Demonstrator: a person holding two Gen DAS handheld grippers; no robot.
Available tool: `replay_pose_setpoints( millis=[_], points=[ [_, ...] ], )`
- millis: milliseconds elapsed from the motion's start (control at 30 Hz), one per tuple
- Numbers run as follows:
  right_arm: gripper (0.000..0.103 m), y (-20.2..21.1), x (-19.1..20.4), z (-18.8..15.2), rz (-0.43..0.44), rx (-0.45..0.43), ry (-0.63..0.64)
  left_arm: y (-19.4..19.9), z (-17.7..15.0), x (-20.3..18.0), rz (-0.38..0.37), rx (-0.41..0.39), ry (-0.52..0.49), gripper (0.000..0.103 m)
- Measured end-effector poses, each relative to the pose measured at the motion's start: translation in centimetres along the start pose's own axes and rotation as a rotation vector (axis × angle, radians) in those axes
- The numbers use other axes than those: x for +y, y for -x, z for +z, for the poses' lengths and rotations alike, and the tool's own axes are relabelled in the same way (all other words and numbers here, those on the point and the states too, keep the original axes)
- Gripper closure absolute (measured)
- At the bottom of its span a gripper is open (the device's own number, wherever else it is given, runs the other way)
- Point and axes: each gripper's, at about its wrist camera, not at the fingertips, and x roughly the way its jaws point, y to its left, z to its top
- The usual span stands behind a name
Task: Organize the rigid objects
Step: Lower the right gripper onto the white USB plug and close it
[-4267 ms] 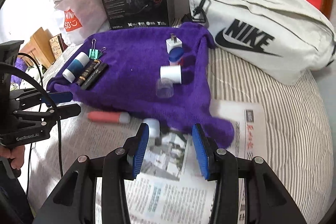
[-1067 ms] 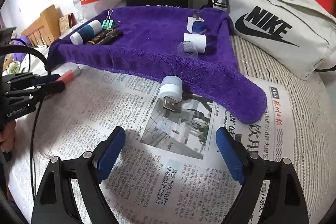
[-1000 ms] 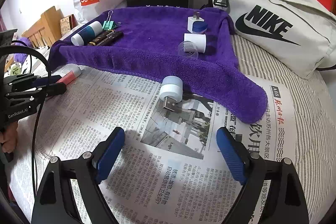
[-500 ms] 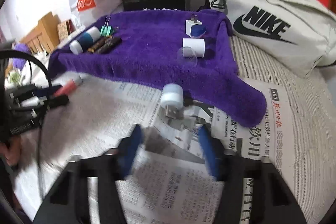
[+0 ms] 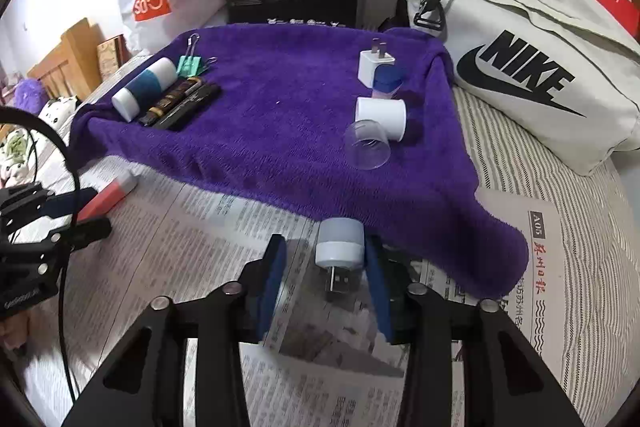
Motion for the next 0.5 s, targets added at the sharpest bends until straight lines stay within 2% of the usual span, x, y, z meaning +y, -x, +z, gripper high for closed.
replay_pose_setpoints(
  millis=[67,267,500],
  points=[
    [0.079,-0.1,0.0,0.2,0.001,0.0,-0.009,0.0,0.0,0.0,0.0,0.0,0.001,0.072],
    [0.079,0.4,-0.4,-0.1,0.007,0.013,-0.013,0.0,0.0,0.0,-0.001,0.0,0.002,0.072],
    [0.079,2.1,-1.6,-2.0,0.01,0.048,-0.057,0.1,0.0,0.0,-0.011,-0.001,0.011,0.072]
  ],
)
